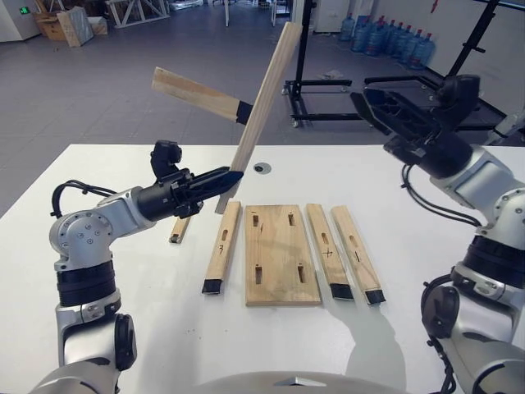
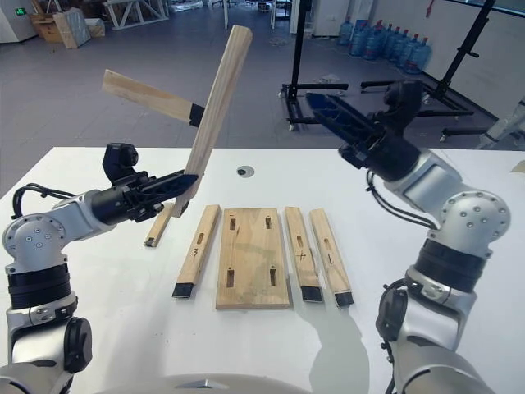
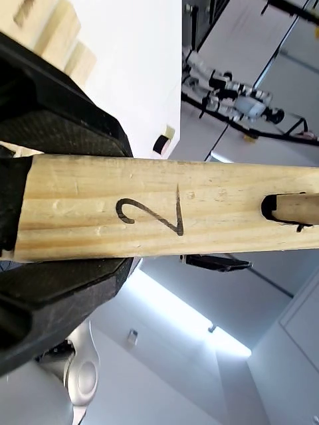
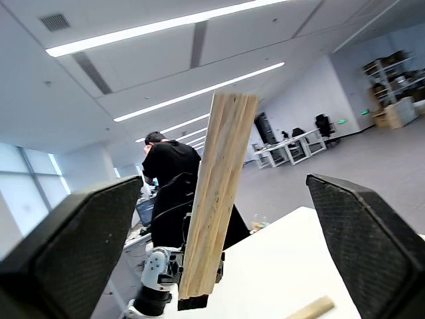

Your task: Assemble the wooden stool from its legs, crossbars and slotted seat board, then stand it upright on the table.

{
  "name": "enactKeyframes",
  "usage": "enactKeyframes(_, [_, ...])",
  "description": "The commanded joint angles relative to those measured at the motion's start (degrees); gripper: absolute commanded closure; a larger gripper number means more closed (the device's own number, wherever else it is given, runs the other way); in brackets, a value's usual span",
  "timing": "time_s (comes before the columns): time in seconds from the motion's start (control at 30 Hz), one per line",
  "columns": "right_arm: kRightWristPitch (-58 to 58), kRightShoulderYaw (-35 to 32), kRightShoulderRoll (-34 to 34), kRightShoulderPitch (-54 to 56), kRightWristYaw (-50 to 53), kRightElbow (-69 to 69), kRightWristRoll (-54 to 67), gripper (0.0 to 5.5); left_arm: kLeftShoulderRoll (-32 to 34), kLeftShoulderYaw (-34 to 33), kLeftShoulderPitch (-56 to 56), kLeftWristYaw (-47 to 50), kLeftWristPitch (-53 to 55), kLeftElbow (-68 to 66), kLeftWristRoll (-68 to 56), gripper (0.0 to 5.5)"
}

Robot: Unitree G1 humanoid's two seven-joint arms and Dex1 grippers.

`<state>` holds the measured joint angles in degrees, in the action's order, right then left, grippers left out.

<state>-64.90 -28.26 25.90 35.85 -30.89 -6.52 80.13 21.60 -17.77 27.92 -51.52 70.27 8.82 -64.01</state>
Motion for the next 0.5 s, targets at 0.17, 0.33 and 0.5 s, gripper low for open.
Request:
enactKeyframes(0.17, [2.8, 5.7, -7.7, 0.2, 14.6, 0.6, 12.3, 0.94, -0.6, 5.2, 0.1, 2.9, 1.5, 2.5, -5.6, 3.49])
enactKeyframes(0.33, [6.6, 8.8, -9.2, 2.9, 22.4, 0.1, 23.0, 0.94, -0.4, 7.6, -1.8, 3.9, 0.7, 3.9, -6.3, 3.49])
enactKeyframes(0.5, [9.4, 11.7, -7.9, 0.9, 25.8, -3.5, 28.8, 0.94, -0.3, 7.9, -1.6, 5.3, 0.3, 3.6, -7.1, 3.49])
